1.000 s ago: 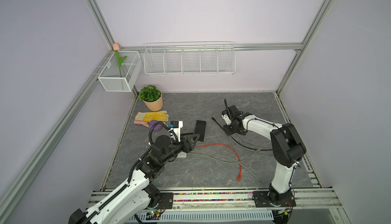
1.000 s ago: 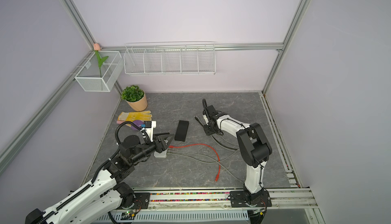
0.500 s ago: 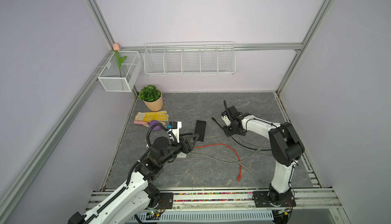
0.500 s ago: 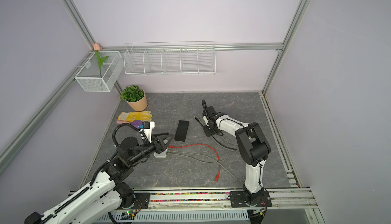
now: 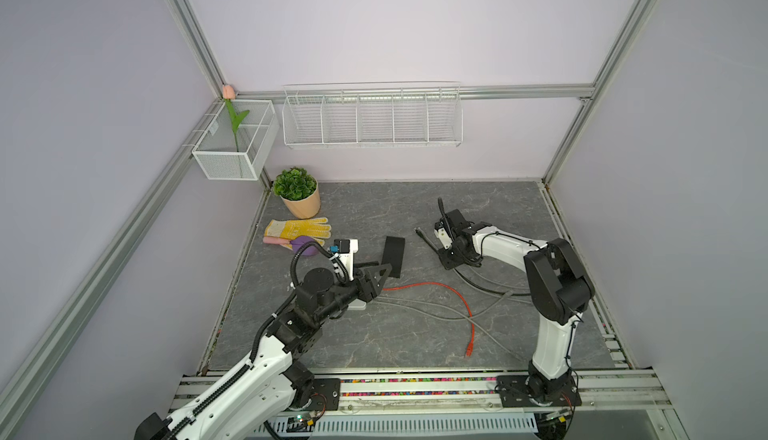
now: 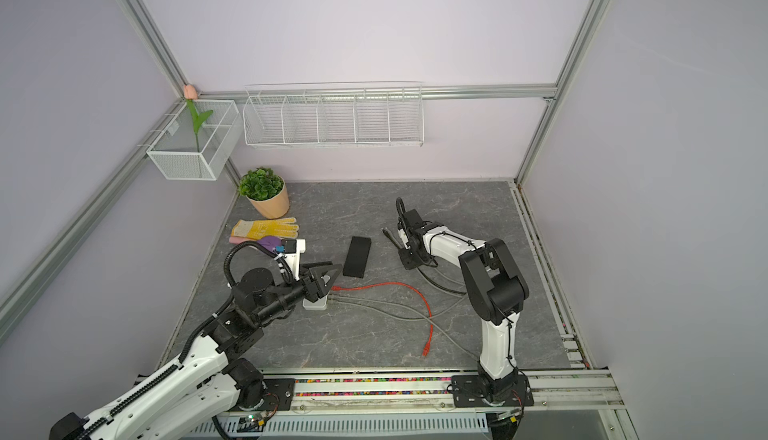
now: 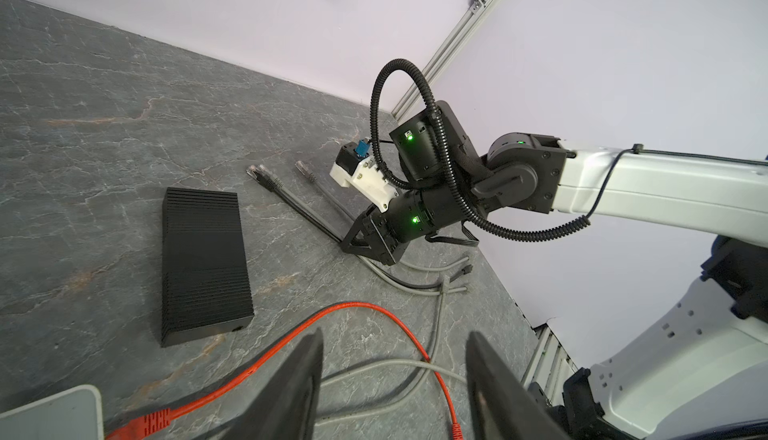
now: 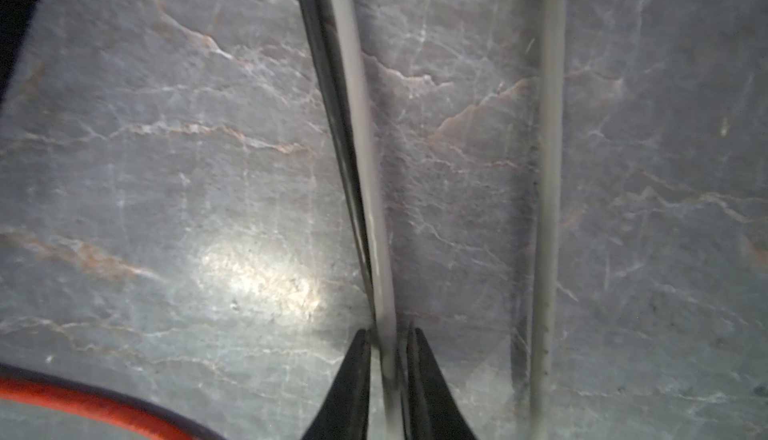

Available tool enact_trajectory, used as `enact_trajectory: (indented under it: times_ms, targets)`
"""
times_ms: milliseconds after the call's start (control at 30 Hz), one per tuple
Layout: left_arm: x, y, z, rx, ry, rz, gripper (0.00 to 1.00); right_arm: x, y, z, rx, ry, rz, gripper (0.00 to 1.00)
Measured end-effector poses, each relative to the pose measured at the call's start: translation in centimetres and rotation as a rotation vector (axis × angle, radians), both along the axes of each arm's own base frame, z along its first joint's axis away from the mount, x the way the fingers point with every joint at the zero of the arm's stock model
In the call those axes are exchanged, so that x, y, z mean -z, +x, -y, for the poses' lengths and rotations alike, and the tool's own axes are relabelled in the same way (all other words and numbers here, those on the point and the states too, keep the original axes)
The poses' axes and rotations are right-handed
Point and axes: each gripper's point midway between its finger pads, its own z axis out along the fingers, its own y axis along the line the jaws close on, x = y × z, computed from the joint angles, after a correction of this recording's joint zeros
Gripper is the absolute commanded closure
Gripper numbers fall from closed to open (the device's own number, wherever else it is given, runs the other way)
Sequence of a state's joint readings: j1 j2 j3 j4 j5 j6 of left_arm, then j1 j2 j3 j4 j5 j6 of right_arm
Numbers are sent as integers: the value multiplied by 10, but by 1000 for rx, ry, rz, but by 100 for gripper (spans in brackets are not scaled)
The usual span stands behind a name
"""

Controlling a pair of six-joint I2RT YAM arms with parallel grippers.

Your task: Insert the plug into the switch port

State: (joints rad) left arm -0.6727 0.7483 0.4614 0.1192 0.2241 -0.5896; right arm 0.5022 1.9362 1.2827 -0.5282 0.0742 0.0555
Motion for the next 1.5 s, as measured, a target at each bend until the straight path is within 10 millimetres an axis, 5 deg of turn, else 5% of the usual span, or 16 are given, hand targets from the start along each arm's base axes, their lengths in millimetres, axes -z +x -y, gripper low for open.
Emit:
enact_trajectory:
  times_ms: [400, 833, 1000, 1200, 1367, 1500]
  targets:
    - [15, 7, 6, 4, 37, -24, 45, -6, 1, 4, 2, -22, 22, 90]
    - [21, 13, 12, 8, 49, -22, 43, -91, -3, -2, -22, 34, 213, 93]
    - [14, 15, 15, 17, 47, -5, 32, -137, -38, -21, -147, 138, 316, 93]
    - [-37, 27, 5, -34, -5, 78, 25, -193, -82, -38, -322, 341, 442, 93]
    - [-61, 43, -20, -92, -87, 101, 24, -208, -113, -42, -432, 428, 478, 93]
    - [-69, 45, -10, -38, -131, 75, 25, -211, -124, -45, -485, 453, 487, 93]
